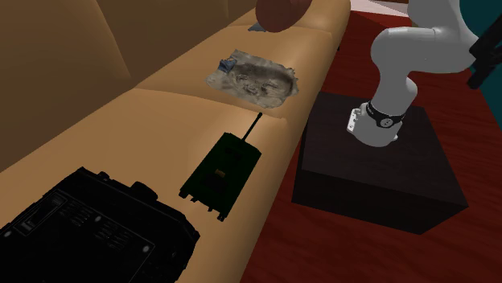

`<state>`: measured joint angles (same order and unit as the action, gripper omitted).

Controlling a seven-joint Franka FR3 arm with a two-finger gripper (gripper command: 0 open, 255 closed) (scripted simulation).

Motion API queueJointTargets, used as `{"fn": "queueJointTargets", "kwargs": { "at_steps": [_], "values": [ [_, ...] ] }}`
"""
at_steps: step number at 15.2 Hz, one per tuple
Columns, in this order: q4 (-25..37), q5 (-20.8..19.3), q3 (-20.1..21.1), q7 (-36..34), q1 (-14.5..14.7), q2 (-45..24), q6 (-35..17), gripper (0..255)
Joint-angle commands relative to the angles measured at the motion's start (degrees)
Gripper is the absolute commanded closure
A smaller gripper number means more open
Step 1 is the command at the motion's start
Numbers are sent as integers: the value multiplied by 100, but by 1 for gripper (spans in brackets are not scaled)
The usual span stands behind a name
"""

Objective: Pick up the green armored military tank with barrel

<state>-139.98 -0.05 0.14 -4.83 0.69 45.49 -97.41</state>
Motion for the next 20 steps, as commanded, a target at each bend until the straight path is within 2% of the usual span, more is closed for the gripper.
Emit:
{"fn": "queueJointTargets", "kwargs": {
  "at_steps": [1,11,20],
  "values": [
    [0,0,0,0,0,0,0,0],
    [407,-716,-1075,1114,-488,-1078,-611,0],
    [1293,-945,-1980,2111,-753,-2445,-1109,0]
  ]
}}
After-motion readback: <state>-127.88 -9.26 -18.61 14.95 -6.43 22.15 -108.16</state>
